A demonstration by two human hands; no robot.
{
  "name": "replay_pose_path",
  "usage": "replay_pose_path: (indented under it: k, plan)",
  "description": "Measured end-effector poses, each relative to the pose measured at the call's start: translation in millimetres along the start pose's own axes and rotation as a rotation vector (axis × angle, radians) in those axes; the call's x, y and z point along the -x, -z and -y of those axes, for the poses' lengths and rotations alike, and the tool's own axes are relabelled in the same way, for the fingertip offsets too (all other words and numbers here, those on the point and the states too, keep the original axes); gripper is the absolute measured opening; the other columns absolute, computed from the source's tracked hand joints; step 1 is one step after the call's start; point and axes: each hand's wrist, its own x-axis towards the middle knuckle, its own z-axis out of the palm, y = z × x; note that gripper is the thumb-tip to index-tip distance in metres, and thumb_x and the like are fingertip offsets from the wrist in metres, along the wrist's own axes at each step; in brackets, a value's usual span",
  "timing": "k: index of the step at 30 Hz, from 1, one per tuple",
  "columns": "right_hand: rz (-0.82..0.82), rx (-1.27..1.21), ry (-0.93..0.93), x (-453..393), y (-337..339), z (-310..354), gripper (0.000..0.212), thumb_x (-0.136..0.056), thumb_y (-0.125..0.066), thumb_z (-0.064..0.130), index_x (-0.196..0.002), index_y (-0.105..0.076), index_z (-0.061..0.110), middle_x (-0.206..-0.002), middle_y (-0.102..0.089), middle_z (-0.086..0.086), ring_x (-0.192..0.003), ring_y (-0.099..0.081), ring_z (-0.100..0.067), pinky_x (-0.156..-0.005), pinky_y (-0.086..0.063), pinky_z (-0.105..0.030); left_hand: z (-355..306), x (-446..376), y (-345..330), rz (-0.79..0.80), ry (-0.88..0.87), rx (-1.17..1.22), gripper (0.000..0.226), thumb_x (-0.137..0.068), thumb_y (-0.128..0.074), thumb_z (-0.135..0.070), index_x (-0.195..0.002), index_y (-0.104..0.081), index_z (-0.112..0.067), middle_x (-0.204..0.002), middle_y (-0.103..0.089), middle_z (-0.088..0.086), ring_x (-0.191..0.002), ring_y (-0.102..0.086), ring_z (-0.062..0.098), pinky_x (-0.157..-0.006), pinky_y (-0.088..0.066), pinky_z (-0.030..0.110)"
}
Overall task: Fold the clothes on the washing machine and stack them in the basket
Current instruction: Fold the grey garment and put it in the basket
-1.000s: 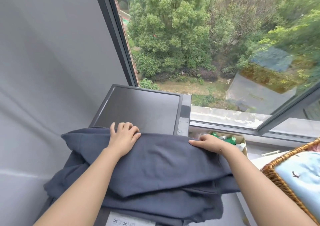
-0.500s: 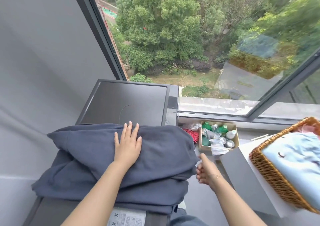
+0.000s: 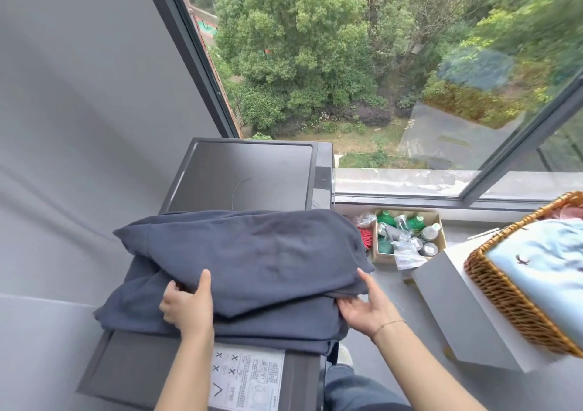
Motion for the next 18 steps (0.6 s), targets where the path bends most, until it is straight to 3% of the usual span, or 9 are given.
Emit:
replay_pose_path:
  k: [2,4,8,11,14,18]
  plan:
    - [0.083,-0.027,0.094,2,-4,-1,0.062,-0.059,-0.085,0.016,-0.115,-0.062,0.008,-0.100,-0.071,-0.012,-0.088,-0.068,-0.027,-0.072,-0.059,-0.037,-1,-14,6,0.095,0.030,0.028,0.064,-0.079,-0.065,-0.054,-0.112,-0.058,0.001,-0.117,-0.064,0.018,-0.115,-0.051,0.043,-0.102,-0.039,0.050]
    - [0.096,-0.031,0.165,4,-10,-4,0.047,-0.077,-0.074,0.022,-0.121,-0.061,0.011,-0.098,-0.072,-0.010,-0.089,-0.068,-0.023,-0.082,-0.056,-0.033,-8,-20,6,0.180,0.058,0.102,0.058,-0.084,-0.065,-0.050,-0.112,-0.059,0.001,-0.120,-0.063,0.014,-0.115,-0.054,0.037,-0.101,-0.042,0.046]
    - [0.091,0.018,0.387,4,-16,-7,0.025,-0.095,-0.055,0.018,-0.120,-0.059,0.014,-0.081,-0.075,-0.005,-0.068,-0.072,-0.016,-0.063,-0.060,-0.027,-22,-25,7,0.265,0.030,0.265,0.047,-0.091,-0.063,-0.031,-0.119,-0.053,0.006,-0.128,-0.057,0.016,-0.117,-0.054,0.032,-0.098,-0.043,0.036]
    - [0.168,-0.037,0.533,28,-20,-11,0.015,-0.096,-0.052,0.014,-0.107,-0.063,0.013,-0.081,-0.075,-0.001,-0.070,-0.072,-0.013,-0.061,-0.059,-0.023,-39,-31,20,0.279,-0.103,0.395,0.047,-0.094,-0.059,-0.031,-0.126,-0.050,0.003,-0.128,-0.055,0.011,-0.117,-0.054,0.027,-0.101,-0.042,0.035]
    - [0.219,-0.123,0.486,47,-7,-28,0.014,-0.094,-0.053,0.011,-0.100,-0.066,0.013,-0.087,-0.075,-0.003,-0.074,-0.073,-0.016,-0.065,-0.060,-0.026,-43,-38,28,0.294,-0.185,0.445,0.048,-0.095,-0.059,-0.027,-0.134,-0.046,-0.001,-0.131,-0.055,0.009,-0.118,-0.053,0.024,-0.104,-0.042,0.036]
    - [0.024,-0.076,0.303,31,27,-49,0.014,-0.095,-0.050,0.005,-0.104,-0.060,0.008,-0.071,-0.073,-0.009,-0.058,-0.071,-0.019,-0.048,-0.057,-0.027,-7,-41,19,0.352,-0.058,0.363,0.045,-0.092,-0.063,-0.020,-0.128,-0.050,0.002,-0.131,-0.057,0.014,-0.119,-0.055,0.028,-0.104,-0.042,0.037]
